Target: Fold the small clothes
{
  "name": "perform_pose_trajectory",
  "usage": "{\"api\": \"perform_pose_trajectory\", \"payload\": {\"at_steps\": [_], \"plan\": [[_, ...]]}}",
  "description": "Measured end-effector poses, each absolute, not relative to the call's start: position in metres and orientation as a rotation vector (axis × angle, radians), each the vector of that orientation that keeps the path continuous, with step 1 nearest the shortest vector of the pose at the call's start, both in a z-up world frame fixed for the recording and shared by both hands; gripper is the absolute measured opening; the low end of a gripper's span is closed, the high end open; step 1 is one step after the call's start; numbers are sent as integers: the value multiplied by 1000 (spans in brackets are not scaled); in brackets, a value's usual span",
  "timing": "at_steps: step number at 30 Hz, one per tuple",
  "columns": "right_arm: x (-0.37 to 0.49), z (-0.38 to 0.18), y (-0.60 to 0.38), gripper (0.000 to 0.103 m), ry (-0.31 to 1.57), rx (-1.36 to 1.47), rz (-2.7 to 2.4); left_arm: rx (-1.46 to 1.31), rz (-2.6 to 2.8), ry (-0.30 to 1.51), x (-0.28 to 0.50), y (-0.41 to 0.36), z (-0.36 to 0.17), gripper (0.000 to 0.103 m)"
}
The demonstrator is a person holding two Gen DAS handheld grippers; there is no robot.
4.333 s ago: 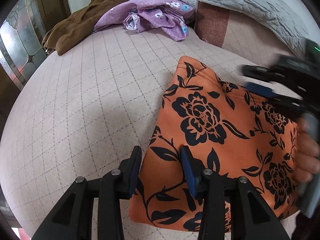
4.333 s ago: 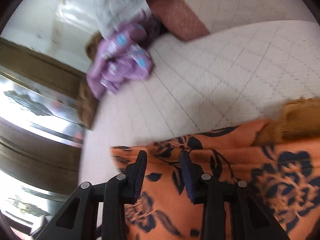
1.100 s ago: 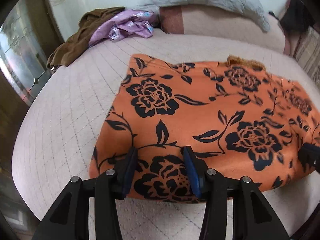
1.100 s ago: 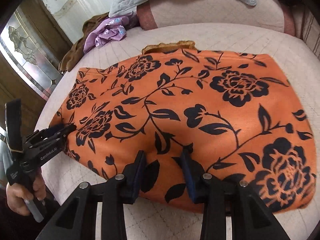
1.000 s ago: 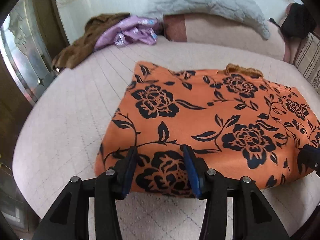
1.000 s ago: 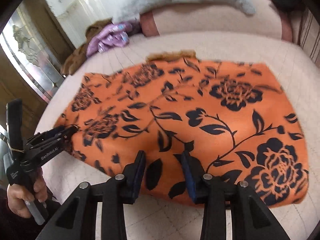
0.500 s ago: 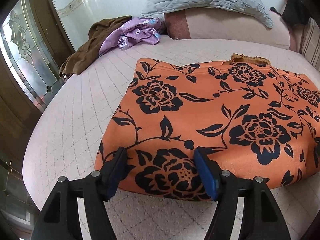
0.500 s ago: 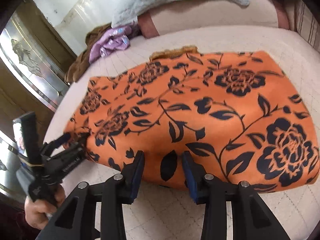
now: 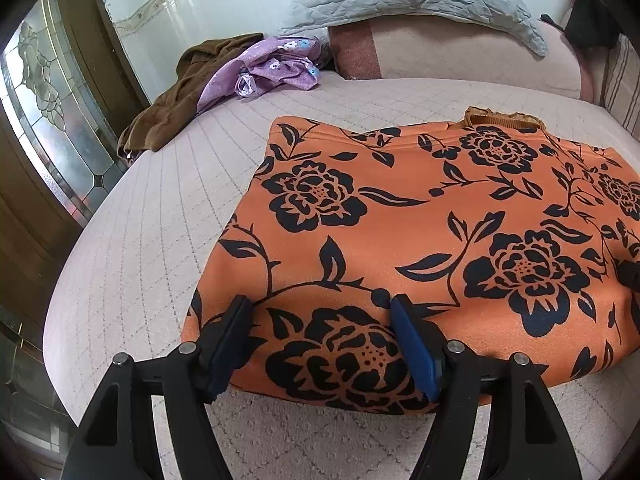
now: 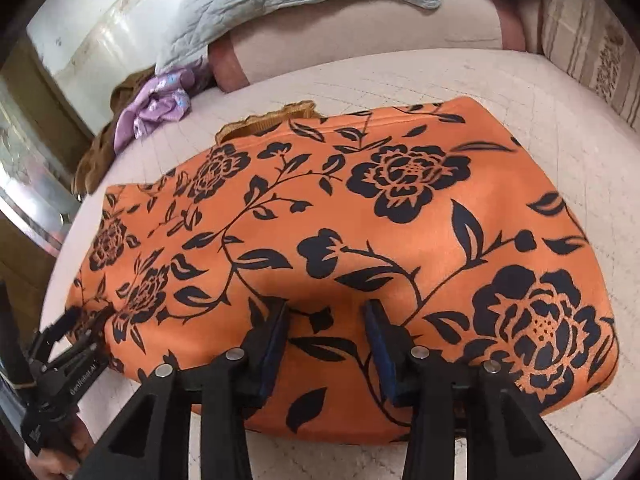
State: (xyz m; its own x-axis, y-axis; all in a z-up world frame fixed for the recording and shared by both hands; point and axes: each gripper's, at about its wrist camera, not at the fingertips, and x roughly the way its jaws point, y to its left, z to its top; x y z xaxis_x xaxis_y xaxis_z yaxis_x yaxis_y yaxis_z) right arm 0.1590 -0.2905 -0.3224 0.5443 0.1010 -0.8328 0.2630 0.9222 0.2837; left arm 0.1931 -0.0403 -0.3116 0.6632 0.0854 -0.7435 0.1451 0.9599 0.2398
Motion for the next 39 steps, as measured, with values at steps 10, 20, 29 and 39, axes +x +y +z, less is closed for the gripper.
{"api": "perform_pose_trajectory", "payload": {"at_steps": [10, 20, 29, 39], "plan": [[157, -324, -290, 47, 986, 405, -98, 47, 27, 940, 210, -8, -319, 103], [175, -294, -324, 47, 930, 477, -92, 84, 81, 868, 239, 3, -272, 103], [215, -329, -368, 44, 1065, 568, -223, 102, 182, 1019, 267, 23, -317, 103], [204, -320, -364, 45, 985, 523, -194, 127, 180, 959, 262, 20, -309, 103]]}}
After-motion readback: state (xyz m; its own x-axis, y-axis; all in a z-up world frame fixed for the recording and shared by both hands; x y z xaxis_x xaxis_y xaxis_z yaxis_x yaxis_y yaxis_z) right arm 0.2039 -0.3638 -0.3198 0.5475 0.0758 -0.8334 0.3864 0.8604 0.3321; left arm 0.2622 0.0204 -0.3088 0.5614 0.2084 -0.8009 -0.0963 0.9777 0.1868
